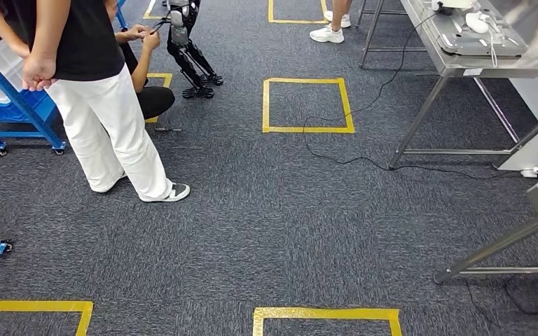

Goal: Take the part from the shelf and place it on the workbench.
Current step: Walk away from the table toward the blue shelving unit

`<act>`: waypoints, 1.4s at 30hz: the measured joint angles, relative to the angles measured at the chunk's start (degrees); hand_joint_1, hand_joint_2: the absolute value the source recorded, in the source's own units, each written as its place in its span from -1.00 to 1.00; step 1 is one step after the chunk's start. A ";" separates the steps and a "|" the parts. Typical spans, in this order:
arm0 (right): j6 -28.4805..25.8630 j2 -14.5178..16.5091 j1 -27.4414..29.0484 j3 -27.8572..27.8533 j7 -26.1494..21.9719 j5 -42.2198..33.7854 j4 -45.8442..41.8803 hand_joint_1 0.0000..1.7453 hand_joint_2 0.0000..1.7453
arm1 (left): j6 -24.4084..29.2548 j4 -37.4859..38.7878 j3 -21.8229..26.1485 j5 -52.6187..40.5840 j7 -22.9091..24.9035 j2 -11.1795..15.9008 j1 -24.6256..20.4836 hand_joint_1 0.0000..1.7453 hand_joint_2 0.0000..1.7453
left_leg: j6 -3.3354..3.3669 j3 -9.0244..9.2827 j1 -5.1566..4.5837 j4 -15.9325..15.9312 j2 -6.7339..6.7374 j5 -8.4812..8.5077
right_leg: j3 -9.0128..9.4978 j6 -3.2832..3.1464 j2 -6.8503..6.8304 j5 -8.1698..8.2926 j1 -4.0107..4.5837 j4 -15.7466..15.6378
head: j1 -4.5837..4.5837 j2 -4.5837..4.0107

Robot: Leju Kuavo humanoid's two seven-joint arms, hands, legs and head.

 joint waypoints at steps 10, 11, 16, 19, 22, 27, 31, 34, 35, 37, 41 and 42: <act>1.01 -0.11 0.40 -0.03 0.08 0.15 -0.88 -1.00 -1.00 | 0.17 -0.06 0.00 -0.11 0.19 -0.23 0.20 -1.00 -1.00 | -1.50 1.91 1.57 -4.45 4.91 3.60 | 0.32 3.27 -6.46 -2.99 -0.59 2.89 | 0.14 0.00; 1.10 -0.11 0.40 0.01 0.09 0.16 -1.05 -1.00 -1.00 | 0.20 -0.09 0.00 -0.10 0.19 -0.16 0.29 -1.00 -1.00 | -0.81 1.84 1.46 -4.38 4.40 3.54 | 0.46 3.48 -6.69 -3.09 -0.75 2.93 | 0.20 0.00; 1.32 -0.10 0.53 0.17 0.09 0.16 -1.55 -1.00 -1.00 | 0.22 -0.28 0.00 -0.09 0.14 0.07 0.23 -1.00 -1.00 | 0.87 1.71 0.62 -4.54 2.22 3.72 | -4.19 3.27 -1.79 -9.39 -1.05 13.17 | 0.20 0.00; 1.45 -0.10 0.69 0.16 0.13 0.16 -1.56 -1.00 -1.00 | 0.21 -0.41 0.00 -0.11 0.10 0.07 0.22 -1.00 -1.00 | 1.43 1.74 -0.39 -4.54 0.14 3.72 | -8.93 1.51 -1.21 -10.16 0.43 20.48 | 0.20 0.00; 1.46 -0.12 0.85 0.11 0.14 0.16 -1.56 -1.00 -1.00 | 0.19 -0.45 0.00 -0.13 0.04 -0.31 0.23 -1.00 -1.00 | 1.80 1.97 -0.77 -4.58 -2.21 3.77 | -5.57 -1.29 1.54 -3.25 2.74 10.51 | 0.18 0.00; 1.38 -0.21 0.92 0.07 0.14 0.22 -1.56 -1.00 -1.00 | 0.18 -0.56 0.00 -0.18 -0.18 -0.88 0.58 -1.00 -1.00 | 1.26 1.90 -0.32 -5.36 -5.08 4.24 | -2.20 -3.34 2.56 -0.06 3.54 2.52 | 0.29 0.00; 1.20 -0.04 0.91 0.24 -0.26 0.34 -1.44 -1.00 -1.00 | 0.29 -0.71 0.00 -0.26 -0.46 -0.63 0.42 -1.00 -1.00 | 0.02 -0.72 -0.54 0.83 0.77 -0.44 | -0.05 -2.87 -0.71 1.25 2.41 -1.25 | 0.25 0.00; 1.12 0.01 0.81 0.17 -0.63 0.55 -1.10 -1.00 -1.00 | 0.42 -0.72 0.00 -0.50 -0.68 -0.21 0.30 -1.00 -1.00 | -1.88 -3.74 0.41 7.37 2.02 -2.83 | -0.18 -1.78 -3.45 0.51 1.60 -0.58 | 0.24 0.00; 1.12 0.02 0.75 0.16 -0.70 0.59 -1.02 -1.00 -1.00 | 0.44 -0.72 0.00 -0.57 -0.71 -0.06 0.41 -1.00 -1.00 | -2.56 -2.94 0.78 6.06 2.40 -1.66 | -0.28 -1.29 -4.25 0.10 1.20 -0.06 | 0.23 0.00; 1.10 0.00 0.60 0.11 -0.78 0.62 -0.92 -1.00 -1.00 | 0.44 -0.71 -0.01 -0.63 -0.71 0.08 0.51 -1.00 -1.00 | -3.67 0.77 1.38 -0.53 4.40 1.68 | -0.53 -0.14 -5.65 -0.98 0.49 1.50 | 0.21 0.00; 1.07 0.03 0.18 -0.06 -0.86 0.64 -0.83 -1.00 -1.00 | 0.40 -0.81 -0.02 -0.66 -0.81 0.17 0.34 -1.00 -1.00 | -1.71 2.60 1.10 -4.54 6.18 3.30 | -0.39 1.82 -7.68 -2.80 0.39 3.75 | 0.24 0.00; 1.08 0.02 0.04 -0.05 -0.88 0.64 -0.82 -1.00 -1.00 | 0.41 -0.83 -0.02 -0.66 -0.81 0.24 0.36 -1.00 -1.00 | -0.96 2.51 1.08 -4.43 5.53 3.29 | -0.22 2.13 -8.01 -2.93 0.29 3.76 | 0.23 0.00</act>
